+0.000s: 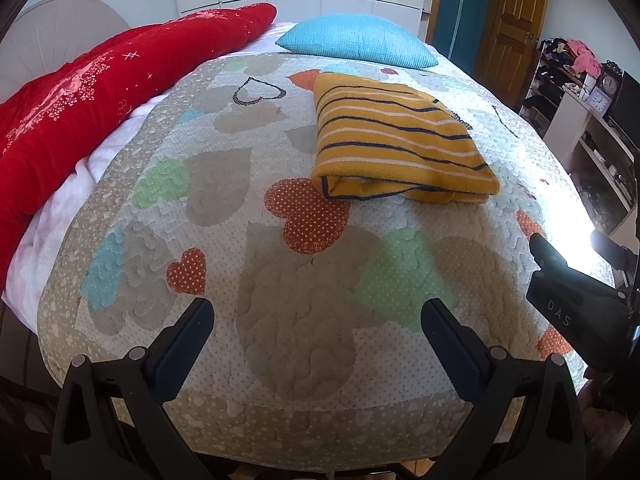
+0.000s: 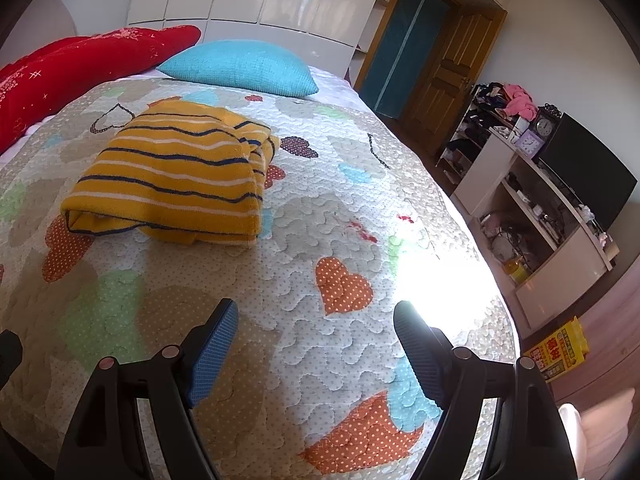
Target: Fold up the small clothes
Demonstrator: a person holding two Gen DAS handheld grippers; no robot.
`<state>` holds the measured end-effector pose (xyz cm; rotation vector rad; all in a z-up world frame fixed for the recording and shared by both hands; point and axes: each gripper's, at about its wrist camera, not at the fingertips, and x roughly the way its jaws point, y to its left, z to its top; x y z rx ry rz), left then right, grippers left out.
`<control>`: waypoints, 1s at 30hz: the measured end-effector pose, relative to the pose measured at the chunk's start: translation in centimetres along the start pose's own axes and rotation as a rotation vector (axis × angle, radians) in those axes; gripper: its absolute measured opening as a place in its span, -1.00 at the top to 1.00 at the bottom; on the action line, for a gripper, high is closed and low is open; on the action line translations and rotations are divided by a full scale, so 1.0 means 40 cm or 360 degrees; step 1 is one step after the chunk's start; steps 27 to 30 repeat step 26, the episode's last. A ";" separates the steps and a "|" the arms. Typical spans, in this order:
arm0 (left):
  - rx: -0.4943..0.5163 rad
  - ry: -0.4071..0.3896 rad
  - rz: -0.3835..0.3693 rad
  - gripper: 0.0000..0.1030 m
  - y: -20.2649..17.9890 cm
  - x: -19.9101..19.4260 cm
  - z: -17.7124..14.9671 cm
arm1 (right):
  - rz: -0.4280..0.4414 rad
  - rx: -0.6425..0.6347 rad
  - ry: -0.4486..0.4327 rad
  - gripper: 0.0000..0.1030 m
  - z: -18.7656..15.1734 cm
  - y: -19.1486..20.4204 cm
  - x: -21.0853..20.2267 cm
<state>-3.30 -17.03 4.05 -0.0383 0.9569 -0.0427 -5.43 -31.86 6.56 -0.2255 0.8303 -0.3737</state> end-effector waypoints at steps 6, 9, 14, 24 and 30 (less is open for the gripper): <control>-0.0007 0.0010 -0.0001 -1.00 0.005 0.005 -0.002 | 0.0031 -0.0004 0.0015 -0.63 -0.002 0.008 0.004; -0.0010 0.0014 -0.0002 -1.00 0.006 0.007 -0.002 | 0.0056 -0.0002 0.0012 -0.63 -0.002 0.011 0.003; -0.0025 0.0029 -0.0010 -1.00 0.014 0.016 -0.003 | 0.0105 0.0013 0.0025 -0.65 -0.002 0.014 0.006; -0.0035 0.0041 -0.0016 -1.00 0.025 0.030 -0.005 | 0.0146 0.0000 0.0054 -0.65 -0.002 0.032 0.013; -0.0035 0.0039 -0.0016 -1.00 0.029 0.032 -0.002 | 0.0153 -0.0004 0.0057 -0.66 -0.002 0.037 0.014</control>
